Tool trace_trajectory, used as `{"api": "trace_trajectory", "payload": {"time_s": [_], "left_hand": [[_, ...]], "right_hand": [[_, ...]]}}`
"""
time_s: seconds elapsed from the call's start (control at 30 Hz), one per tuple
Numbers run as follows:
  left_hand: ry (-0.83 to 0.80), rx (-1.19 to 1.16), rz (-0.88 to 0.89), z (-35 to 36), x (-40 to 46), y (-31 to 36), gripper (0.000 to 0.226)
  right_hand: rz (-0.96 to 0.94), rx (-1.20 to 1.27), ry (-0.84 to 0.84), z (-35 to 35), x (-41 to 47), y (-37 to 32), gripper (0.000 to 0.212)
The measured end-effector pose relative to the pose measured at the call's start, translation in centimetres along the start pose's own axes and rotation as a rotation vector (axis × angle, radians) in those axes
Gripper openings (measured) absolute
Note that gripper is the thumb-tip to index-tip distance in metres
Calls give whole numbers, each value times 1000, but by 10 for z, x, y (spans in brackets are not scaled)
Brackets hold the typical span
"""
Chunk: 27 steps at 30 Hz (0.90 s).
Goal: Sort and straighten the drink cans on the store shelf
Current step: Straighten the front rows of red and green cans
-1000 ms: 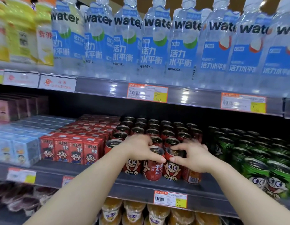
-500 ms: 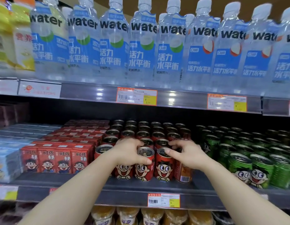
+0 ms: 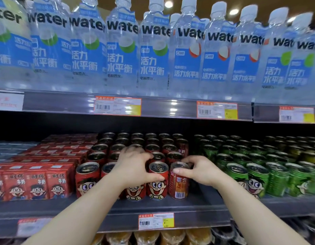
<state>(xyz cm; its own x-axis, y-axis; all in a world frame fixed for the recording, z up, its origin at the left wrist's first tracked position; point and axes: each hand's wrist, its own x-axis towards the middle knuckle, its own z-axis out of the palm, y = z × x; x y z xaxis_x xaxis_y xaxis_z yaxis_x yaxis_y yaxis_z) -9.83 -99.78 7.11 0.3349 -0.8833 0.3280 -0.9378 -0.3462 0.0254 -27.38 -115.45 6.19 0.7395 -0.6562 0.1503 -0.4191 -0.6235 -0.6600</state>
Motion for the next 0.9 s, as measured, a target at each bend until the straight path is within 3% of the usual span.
{"api": "trace_trajectory", "payload": {"time_s": [0.07, 0.17, 0.3, 0.37, 0.43, 0.5, 0.6, 0.63, 0.7, 0.77, 0.83, 0.9], "left_hand": [[-20, 8, 6, 4, 3, 9, 80], [-65, -85, -29, 9, 6, 8, 77], [-71, -122, -68, 10, 6, 11, 91], [-72, -126, -75, 10, 6, 12, 102], [-56, -155, -77, 9, 5, 11, 107], [-41, -196, -85, 8, 5, 12, 108], [-45, -235, -109, 7, 3, 13, 105], [-52, -251, -113, 7, 3, 13, 110], [-65, -278, -135, 5, 3, 15, 108], [-71, -283, -155, 4, 2, 18, 93], [-74, -268, -166, 4, 3, 19, 85], [-95, -285, -180, 4, 3, 19, 97]], "right_hand": [[-31, -20, -67, -11, -2, 1, 49], [-56, -6, -141, -28, -3, 5, 54], [-88, 40, -248, -20, -5, 5, 64], [-82, -3, -201, -10, -5, 1, 71], [-69, -268, -56, -3, -2, -3, 81], [-58, -391, -42, -6, -2, -7, 85], [-63, -53, -298, -22, -3, -4, 77], [-82, -69, -303, -24, -3, -2, 73], [-87, -306, -150, -20, 0, -2, 72], [-71, -464, -37, -12, 2, -3, 83], [-47, -289, -111, -10, 4, 6, 97], [-84, -154, -182, -12, 4, 16, 95]]}}
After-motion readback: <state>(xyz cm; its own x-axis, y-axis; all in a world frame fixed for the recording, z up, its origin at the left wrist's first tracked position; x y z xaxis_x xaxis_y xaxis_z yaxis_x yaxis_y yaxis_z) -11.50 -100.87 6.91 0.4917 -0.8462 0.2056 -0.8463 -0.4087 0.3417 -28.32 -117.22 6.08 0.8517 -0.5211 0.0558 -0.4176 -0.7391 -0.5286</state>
